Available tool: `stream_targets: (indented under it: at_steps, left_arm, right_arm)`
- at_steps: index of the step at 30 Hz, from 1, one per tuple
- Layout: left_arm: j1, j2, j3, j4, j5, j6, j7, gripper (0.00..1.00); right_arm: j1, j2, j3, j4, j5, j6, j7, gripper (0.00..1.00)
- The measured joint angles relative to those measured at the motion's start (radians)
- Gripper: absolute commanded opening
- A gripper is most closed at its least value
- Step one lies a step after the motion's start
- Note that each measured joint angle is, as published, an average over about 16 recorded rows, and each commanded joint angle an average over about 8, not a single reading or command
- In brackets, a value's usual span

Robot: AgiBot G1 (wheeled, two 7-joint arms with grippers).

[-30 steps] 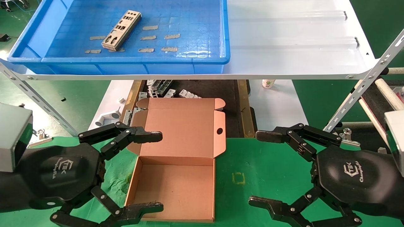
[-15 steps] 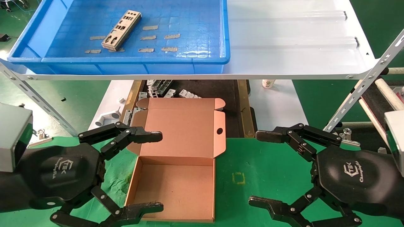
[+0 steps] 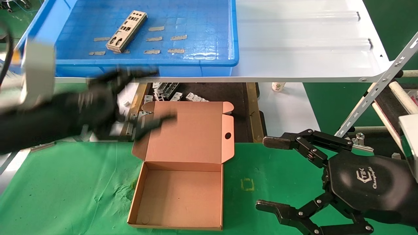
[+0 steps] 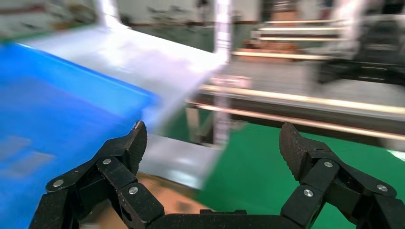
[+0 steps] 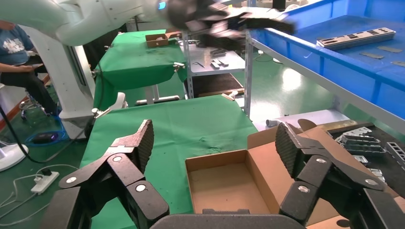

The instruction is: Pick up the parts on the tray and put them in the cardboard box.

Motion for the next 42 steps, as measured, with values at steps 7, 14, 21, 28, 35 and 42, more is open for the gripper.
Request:
stream_targets:
  at_steps: [7, 14, 21, 28, 35, 42]
  left_arm:
    - [-0.196, 0.098, 0.053, 0.207, 0.14, -0.12, -0.02, 1.0]
    - [-0.384, 0.187, 0.117, 0.449, 0.275, -0.21, -0.028, 1.0]
    - [-0.52, 0.263, 0.161, 0.661, 0.365, -0.271, 0.003, 1.0]
    - [-0.612, 0.324, 0.185, 0.837, 0.413, -0.312, 0.046, 1.0]
    - [-0.667, 0.366, 0.191, 0.967, 0.428, -0.339, 0.09, 1.0]
    - [-0.694, 0.39, 0.188, 1.047, 0.426, -0.358, 0.124, 1.0]
  right_arm:
    - [0.0, 0.0, 0.0, 0.0, 0.0, 0.0, 0.0, 0.0]
    - [0.0, 0.0, 0.0, 0.0, 0.0, 0.0, 0.0, 0.0]
    - [0.0, 0.0, 0.0, 0.0, 0.0, 0.0, 0.0, 0.0]
    - [0.0, 0.0, 0.0, 0.0, 0.0, 0.0, 0.0, 0.0]
    - [0.0, 0.0, 0.0, 0.0, 0.0, 0.0, 0.0, 0.0]
    - [0.0, 0.0, 0.0, 0.0, 0.0, 0.0, 0.0, 0.0]
